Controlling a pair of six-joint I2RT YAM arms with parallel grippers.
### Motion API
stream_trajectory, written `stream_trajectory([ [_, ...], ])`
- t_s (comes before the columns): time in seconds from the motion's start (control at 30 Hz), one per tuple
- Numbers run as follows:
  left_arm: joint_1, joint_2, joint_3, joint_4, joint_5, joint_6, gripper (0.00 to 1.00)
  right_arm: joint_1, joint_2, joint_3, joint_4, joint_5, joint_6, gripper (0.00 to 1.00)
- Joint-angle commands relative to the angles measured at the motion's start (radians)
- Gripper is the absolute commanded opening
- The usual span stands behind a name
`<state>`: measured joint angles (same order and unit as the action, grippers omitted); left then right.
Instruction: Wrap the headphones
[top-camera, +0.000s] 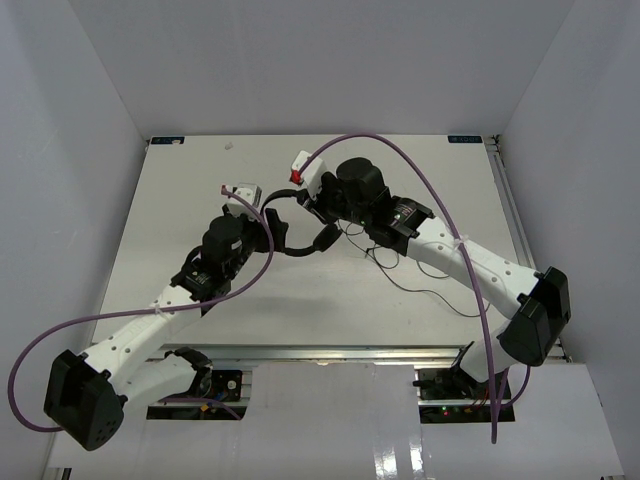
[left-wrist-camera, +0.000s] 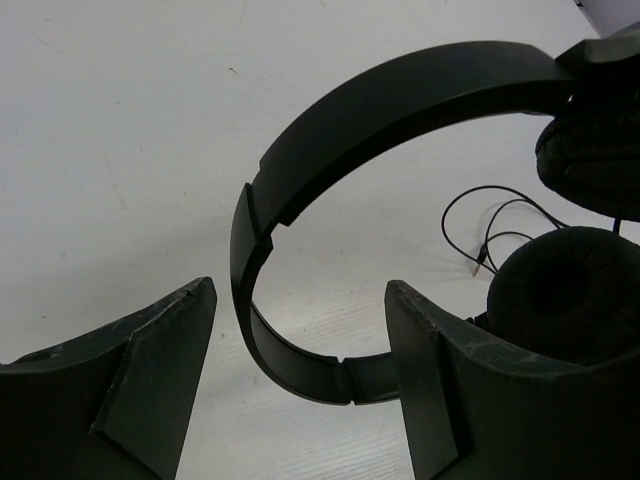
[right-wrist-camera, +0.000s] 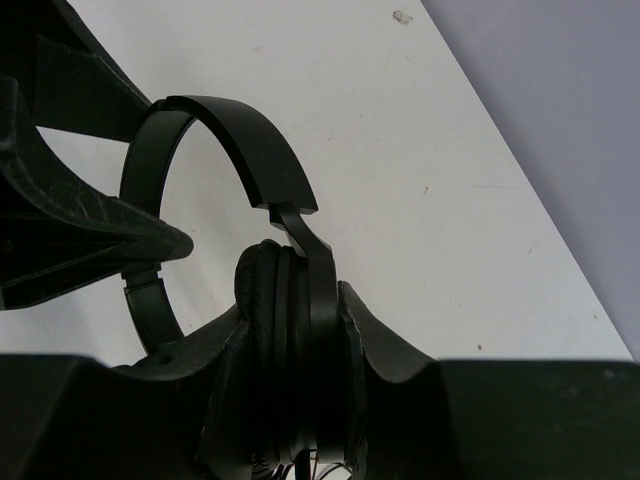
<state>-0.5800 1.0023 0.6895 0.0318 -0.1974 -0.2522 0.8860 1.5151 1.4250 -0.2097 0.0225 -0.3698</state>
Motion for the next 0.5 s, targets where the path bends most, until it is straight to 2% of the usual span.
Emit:
stream_trajectory([
  [0.0, 0.000, -0.068, -0.036, 0.005, 0.034, -0.012, 0.79, -0.005, -0.055, 0.054, 0.058, 0.009, 0.021, 0.08],
  [0.2, 0.017, -0.057, -0.095, 0.115, -0.017, -0.040, 0.76, -0.013, -0.066, 0.063, 0.053, 0.011, 0.046, 0.08],
  [0.37, 0.019, 0.036, -0.058, 0.172, -0.006, -0.058, 0.65, -0.021, -0.079, 0.058, 0.052, 0.007, 0.061, 0.08],
  [0.47, 0.019, 0.066, -0.046, 0.184, -0.007, -0.063, 0.54, -0.025, -0.085, 0.051, 0.052, -0.001, 0.068, 0.08],
])
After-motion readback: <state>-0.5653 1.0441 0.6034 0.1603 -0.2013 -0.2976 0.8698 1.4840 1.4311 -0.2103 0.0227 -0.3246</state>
